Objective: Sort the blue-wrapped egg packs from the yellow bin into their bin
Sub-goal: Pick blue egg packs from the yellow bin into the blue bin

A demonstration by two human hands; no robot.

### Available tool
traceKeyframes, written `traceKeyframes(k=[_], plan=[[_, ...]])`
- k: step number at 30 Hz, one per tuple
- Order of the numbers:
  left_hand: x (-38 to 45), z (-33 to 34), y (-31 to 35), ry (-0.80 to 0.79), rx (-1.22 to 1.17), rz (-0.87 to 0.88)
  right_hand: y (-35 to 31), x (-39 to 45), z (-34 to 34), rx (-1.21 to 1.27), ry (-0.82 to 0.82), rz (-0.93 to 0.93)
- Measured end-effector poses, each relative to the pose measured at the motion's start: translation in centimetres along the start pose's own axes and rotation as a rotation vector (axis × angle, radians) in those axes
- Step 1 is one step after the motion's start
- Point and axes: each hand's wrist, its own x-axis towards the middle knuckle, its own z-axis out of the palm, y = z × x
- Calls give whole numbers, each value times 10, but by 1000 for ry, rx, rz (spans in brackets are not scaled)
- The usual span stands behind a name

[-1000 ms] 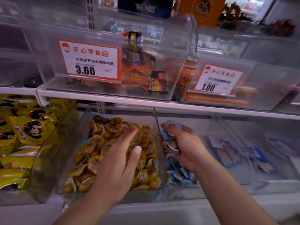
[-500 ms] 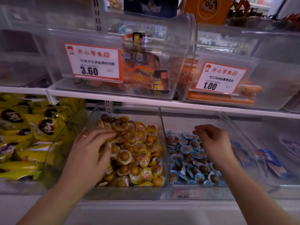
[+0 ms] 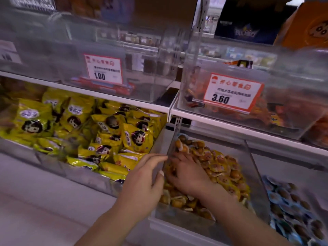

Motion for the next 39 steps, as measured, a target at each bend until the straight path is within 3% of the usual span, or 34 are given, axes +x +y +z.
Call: traceKeyframes(k=[4,9,13,15,18,20,23,29,39], plan=[[7,-2,-3,-16,-24,-6,31,-9,-8,-35,-1,5],[11,-9,-8,-21,-49,4,77,-22,-29,-81,117,78],[10,-10,-8,-33,-49,6,65,-11,-36,-260,80,100],[9,-10,-8,-30,-44,10,47,0,-36,-196,104,13],[7,-10,-9,-28,-44,11,24,17,-31,-55,-103,-48],[6,-10,-9,-28,-37,15,18,26,-25,-127,-249,-56],[5,-9,-9,-28,-38,13,19,30,-23,-189,-225,-58],[6,-8,-10,-41,-32,15,18,26,-25,-87,-301,-107],[6,-8,-10,-38,-30,1,28,13,-19,31,-43,-73]])
